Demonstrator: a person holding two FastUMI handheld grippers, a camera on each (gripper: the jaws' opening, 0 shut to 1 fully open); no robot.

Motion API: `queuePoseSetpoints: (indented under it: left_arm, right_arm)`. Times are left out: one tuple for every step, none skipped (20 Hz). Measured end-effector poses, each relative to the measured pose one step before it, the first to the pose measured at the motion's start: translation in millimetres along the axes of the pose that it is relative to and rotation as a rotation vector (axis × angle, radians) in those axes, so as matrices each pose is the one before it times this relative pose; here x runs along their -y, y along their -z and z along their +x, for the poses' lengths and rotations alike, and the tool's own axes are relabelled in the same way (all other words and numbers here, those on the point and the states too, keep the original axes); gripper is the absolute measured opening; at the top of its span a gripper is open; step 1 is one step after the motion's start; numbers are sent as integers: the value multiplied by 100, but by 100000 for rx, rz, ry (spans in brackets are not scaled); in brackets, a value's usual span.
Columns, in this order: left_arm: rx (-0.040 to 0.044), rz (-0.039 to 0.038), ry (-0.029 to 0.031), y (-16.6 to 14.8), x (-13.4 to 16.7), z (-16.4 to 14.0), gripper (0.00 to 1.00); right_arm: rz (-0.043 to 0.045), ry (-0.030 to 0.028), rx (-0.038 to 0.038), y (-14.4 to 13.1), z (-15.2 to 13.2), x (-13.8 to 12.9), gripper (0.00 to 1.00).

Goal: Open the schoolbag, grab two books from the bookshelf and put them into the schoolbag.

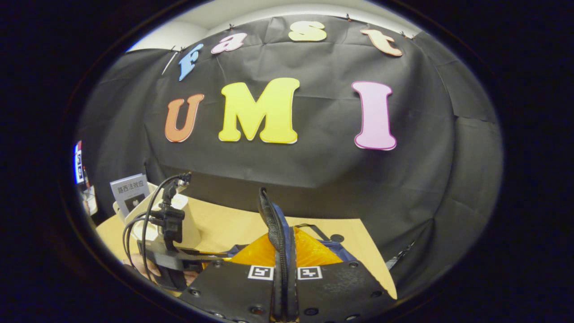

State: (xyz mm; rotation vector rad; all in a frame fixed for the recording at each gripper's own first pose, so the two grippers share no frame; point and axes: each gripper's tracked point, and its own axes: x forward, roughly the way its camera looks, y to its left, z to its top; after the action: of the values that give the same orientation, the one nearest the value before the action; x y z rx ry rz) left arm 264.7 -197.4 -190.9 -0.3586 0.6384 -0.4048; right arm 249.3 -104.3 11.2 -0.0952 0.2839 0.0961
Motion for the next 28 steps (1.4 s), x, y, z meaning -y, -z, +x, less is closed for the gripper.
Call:
queuePoseSetpoints:
  left_arm:
    - [161, 2006, 513, -501, 297, -808, 79]
    - [939, 2252, 973, -525, 215, -943, 79]
    - [1398, 2289, -333, -606, -36, -732, 79]
    - [2221, 3096, -921, -763, -209, -983, 80]
    - [2034, 2290, -1849, -897, -189, -1053, 80]
    - [2205, 2294, -1632, -923, -307, -1054, 83]
    - [2100, 2649, -719, -827, -165, -1220, 84]
    - [1382, 1907, -334, -680, -189, -1128, 84]
    - [1388, 1999, -604, -637, -219, -1275, 87]
    - [1423, 1651, -732, -732, -232, -1140, 92]
    - [1617, 1568, -1393, -955, -385, -1098, 94]
    - [1538, 1596, -1115, -843, -429, -1054, 98]
    - [1305, 1541, -1550, -756, -636, -1031, 98]
    - [1155, 1669, -1333, -686, -697, -1023, 98]
    - [1499, 1035, -2161, -689, -852, -972, 98]
    - [734, 1281, -2269, -818, -913, -824, 98]
    - [1105, 1641, -1631, -861, -781, -759, 98]
    - [836, 1490, -1109, -575, -750, -675, 98]
    - [-97, 1334, -1515, -160, -946, -637, 98]
    - [262, 2222, -1073, -134, -762, -733, 100]
    - [1423, 1449, -1782, -559, -883, -719, 98]
    - [549, 967, -1712, -504, -938, -649, 98]
    - [491, 342, -811, -332, -732, -598, 98]
    - [468, -191, -1543, -419, -906, -730, 98]
    - [-246, -481, -1029, -279, -898, -355, 98]
    - [-717, -775, -948, -175, -925, -462, 98]
    - [-1516, -142, -1912, 92, -1117, -455, 98]
    - [-3254, 700, -1609, 466, -1274, -280, 98]
  right_arm:
    - [-1364, 489, 146, -9, 77, -169, 5]
    - [-1822, 1233, 297, -2, 42, -6, 5]
    - [-643, 35, -290, 206, 90, -133, 5]
    - [249, -1147, -382, 300, 26, -397, 5]
    - [375, -917, -381, 154, 64, -314, 5]
    - [268, -107, -418, 269, -119, 65, 5]
    - [154, -370, -212, 218, -20, 28, 5]
    - [420, -277, -180, 159, 6, 45, 5]
    - [649, -174, -520, 196, -1, 153, 5]
    - [929, -16, -606, 232, -72, 197, 5]
    - [1130, -125, -146, 21, -85, 117, 5]
    - [303, -328, 142, 24, 0, -77, 5]
    - [-689, 219, 306, 7, -70, -21, 5]
    - [-343, 645, 331, 27, 68, 141, 5]
    - [-207, -235, -221, 116, -22, -189, 5]
    - [-67, -905, -193, 215, -38, -374, 5]
    - [-288, -446, -373, 107, -6, -228, 5]
    - [-585, -41, -252, 235, -12, -89, 5]
    - [-686, 1, 18, 56, -93, -88, 5]
    - [-252, -19, 242, 5, -35, -160, 2]
    - [100, -355, 117, -38, -149, -179, 5]
    - [215, -349, 25, 136, -66, -165, 5]
    - [381, -675, -53, 122, -78, -180, 2]
    - [116, -480, -254, 301, -15, -74, 5]
    - [-102, 309, -351, 201, -44, 44, 5]
    - [145, 7, -83, 251, -92, -50, 5]
    - [573, -14, 182, 44, -75, -110, 5]
    - [843, 266, 1031, -89, -124, 66, 5]
